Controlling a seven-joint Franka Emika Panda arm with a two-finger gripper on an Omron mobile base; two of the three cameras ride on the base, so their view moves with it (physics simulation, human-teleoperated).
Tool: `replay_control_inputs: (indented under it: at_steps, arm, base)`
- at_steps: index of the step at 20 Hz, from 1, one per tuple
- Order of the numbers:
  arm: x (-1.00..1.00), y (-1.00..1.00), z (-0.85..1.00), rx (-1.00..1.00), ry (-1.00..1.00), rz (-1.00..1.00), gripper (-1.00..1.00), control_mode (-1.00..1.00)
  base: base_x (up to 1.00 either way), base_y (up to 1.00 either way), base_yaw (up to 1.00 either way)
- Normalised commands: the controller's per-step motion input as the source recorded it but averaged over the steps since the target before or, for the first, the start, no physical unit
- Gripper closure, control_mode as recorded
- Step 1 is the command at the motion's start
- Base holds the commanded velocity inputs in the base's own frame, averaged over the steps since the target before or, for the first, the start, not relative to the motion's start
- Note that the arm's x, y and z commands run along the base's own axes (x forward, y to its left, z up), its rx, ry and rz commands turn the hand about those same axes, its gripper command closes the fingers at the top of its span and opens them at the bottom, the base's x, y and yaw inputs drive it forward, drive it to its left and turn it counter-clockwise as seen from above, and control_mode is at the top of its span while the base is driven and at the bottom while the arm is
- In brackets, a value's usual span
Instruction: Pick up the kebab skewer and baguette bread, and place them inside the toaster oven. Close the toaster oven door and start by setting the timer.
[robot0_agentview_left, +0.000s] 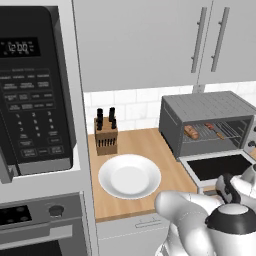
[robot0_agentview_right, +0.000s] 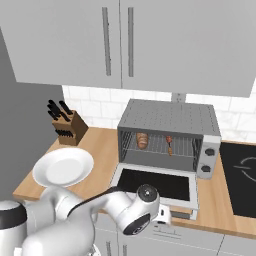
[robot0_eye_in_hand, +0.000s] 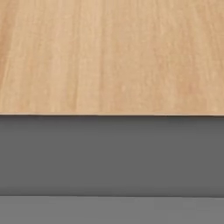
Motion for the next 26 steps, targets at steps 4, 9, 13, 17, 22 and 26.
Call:
replay_control_inputs:
  at_steps: [4,9,13,17,22,26]
  arm:
    - [0.58,0.02,0.15,0.00,-0.12,0.00,-1.00,-1.00]
    - [0.71,0.22,0.36,0.00,-0.14,0.00,-1.00,-1.00]
    - [0.79,0.43,0.35,0.00,-0.16,0.00,-1.00,-1.00]
    - [0.75,0.59,0.09,0.00,-0.25,0.00,-1.00,-1.00]
    - [0.82,0.93,0.00,-0.06,-0.28,-0.02,-1.00,-1.00]
    - [0.89,1.00,-0.05,-0.20,-0.23,-0.12,-1.00,-1.00]
  base:
    - [0.00,0.00,0.00]
    - [0.00,0.00,0.00]
    - [0.00,0.00,0.00]
    - [0.00,0.00,0.00]
    - [0.00,0.00,0.00]
    - [0.00,0.00,0.00]
